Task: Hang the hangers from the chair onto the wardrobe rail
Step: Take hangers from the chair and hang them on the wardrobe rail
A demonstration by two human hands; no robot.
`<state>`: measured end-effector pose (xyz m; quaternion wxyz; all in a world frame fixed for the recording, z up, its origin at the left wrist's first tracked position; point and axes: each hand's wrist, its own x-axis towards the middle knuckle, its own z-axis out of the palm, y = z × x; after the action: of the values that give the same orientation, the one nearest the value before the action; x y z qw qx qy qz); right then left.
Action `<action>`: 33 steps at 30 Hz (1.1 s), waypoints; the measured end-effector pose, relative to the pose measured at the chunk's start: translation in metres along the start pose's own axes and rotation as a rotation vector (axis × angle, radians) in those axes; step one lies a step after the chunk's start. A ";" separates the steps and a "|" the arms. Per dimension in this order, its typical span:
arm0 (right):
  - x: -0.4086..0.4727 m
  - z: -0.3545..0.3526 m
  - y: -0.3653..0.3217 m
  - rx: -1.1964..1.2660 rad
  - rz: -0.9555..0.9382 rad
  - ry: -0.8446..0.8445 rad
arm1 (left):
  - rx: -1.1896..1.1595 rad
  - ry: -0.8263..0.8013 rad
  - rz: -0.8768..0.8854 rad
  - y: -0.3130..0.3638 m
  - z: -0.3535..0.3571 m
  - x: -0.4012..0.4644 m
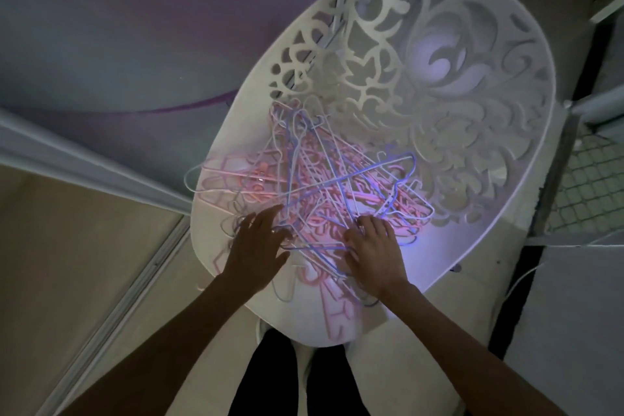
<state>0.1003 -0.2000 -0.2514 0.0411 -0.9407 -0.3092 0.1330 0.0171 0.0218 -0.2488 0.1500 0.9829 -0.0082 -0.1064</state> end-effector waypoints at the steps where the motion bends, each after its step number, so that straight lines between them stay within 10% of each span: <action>1: -0.004 0.000 0.008 0.037 -0.030 0.018 | -0.005 0.019 -0.025 0.007 0.003 0.002; 13: -0.004 -0.067 0.035 0.232 -0.204 -0.276 | -0.070 -0.209 -0.311 0.053 -0.036 0.029; 24: 0.020 -0.148 0.034 0.492 -0.425 -0.175 | -0.443 -0.018 -0.444 0.043 -0.095 0.008; 30: 0.024 -0.150 0.033 0.832 0.199 0.326 | -0.575 0.153 -0.755 0.001 -0.109 -0.036; 33: 0.021 -0.106 0.021 0.663 0.321 -0.021 | -0.641 0.235 -0.894 -0.011 -0.102 -0.055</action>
<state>0.1575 -0.2037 -0.1573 0.3192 -0.9114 -0.0980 0.2404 -0.0152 0.0654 -0.1454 0.3812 0.8014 0.4586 -0.0464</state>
